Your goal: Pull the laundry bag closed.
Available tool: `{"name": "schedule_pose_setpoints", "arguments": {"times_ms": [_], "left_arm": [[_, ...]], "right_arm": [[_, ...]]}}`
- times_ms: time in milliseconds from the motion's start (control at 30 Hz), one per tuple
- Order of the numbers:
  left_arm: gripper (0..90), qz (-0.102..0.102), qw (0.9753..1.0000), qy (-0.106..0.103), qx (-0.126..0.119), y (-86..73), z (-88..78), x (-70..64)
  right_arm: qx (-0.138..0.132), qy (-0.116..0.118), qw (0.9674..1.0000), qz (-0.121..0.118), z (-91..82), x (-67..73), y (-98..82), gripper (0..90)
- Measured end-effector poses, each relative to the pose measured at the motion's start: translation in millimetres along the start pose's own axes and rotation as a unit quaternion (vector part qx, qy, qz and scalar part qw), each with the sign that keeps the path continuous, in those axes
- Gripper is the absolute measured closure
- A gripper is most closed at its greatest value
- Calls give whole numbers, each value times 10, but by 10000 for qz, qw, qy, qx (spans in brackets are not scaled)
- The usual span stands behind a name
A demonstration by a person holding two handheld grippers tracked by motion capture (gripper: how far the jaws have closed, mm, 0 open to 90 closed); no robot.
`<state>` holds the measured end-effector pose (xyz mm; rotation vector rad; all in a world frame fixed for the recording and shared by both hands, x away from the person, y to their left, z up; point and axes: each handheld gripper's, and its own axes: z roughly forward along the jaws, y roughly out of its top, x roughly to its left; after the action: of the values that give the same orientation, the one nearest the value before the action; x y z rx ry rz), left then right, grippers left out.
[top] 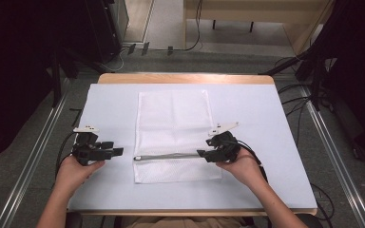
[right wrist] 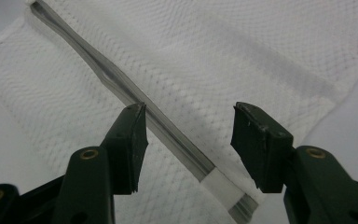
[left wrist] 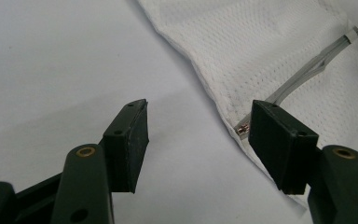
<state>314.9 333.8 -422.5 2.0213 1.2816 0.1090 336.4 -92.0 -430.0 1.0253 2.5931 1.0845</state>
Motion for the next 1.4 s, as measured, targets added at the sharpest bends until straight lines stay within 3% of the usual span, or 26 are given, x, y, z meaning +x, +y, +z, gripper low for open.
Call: {"name": "schedule_pose_setpoints", "arguments": {"times_ms": [833,1400], "left_arm": [[381,1,10000,4,-21,-16,0,17],[380,84,9999,-13,-62,-21,7,16]], "right_arm": [[87,370,9985,-404,319,338,301,498],[128,698,9964,-470,538,560,473,568]]}}
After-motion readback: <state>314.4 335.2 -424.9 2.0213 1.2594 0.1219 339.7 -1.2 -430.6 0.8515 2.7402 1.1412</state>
